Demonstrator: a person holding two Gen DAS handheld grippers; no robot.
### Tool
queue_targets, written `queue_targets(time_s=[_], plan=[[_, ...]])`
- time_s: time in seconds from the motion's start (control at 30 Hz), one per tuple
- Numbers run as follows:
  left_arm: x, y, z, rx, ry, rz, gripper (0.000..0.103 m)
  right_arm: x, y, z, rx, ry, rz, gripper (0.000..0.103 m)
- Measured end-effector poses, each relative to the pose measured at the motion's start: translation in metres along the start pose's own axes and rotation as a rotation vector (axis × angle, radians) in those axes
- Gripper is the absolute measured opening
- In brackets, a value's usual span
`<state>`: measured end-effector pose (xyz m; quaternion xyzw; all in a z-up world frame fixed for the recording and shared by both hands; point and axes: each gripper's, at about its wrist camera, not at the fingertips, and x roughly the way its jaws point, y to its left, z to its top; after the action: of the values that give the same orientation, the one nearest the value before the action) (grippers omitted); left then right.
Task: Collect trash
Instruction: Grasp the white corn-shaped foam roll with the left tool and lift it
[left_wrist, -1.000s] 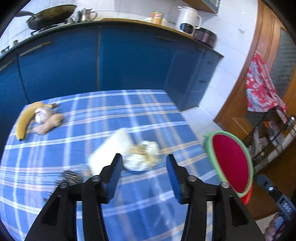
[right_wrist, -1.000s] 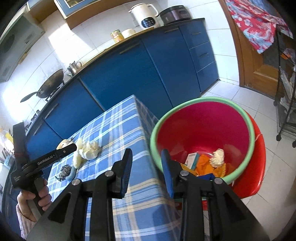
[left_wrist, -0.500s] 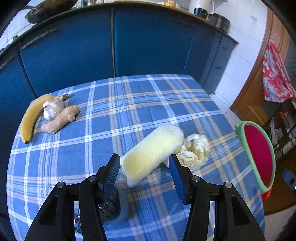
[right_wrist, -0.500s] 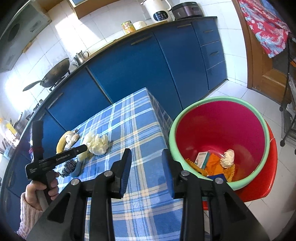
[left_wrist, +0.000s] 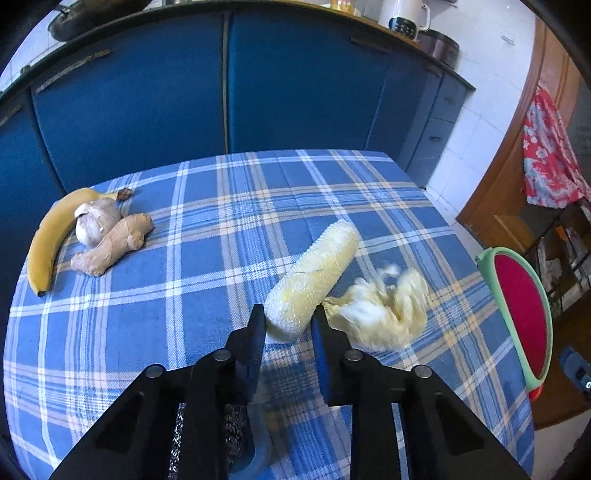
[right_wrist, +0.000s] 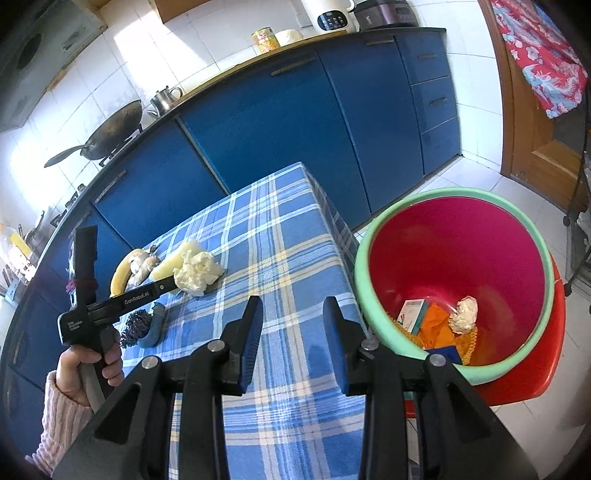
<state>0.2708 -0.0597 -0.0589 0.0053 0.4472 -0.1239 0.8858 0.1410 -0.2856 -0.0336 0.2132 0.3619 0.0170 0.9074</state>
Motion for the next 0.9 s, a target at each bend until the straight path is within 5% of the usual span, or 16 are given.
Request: queue_targets(time_s=[0.53, 0.9], plan=[[-0.064, 0.020, -0.014, -0.128, -0.126, -0.051, 0.023, 0.031, 0.041, -0.001, -0.057, 0.071, 0.058, 0.040], [-0.086, 0.055, -0.029, -0.226, -0.163, 0.009, 0.023, 0.074, 0.081, 0.005, -0.087, 0.148, 0.098, 0.048]])
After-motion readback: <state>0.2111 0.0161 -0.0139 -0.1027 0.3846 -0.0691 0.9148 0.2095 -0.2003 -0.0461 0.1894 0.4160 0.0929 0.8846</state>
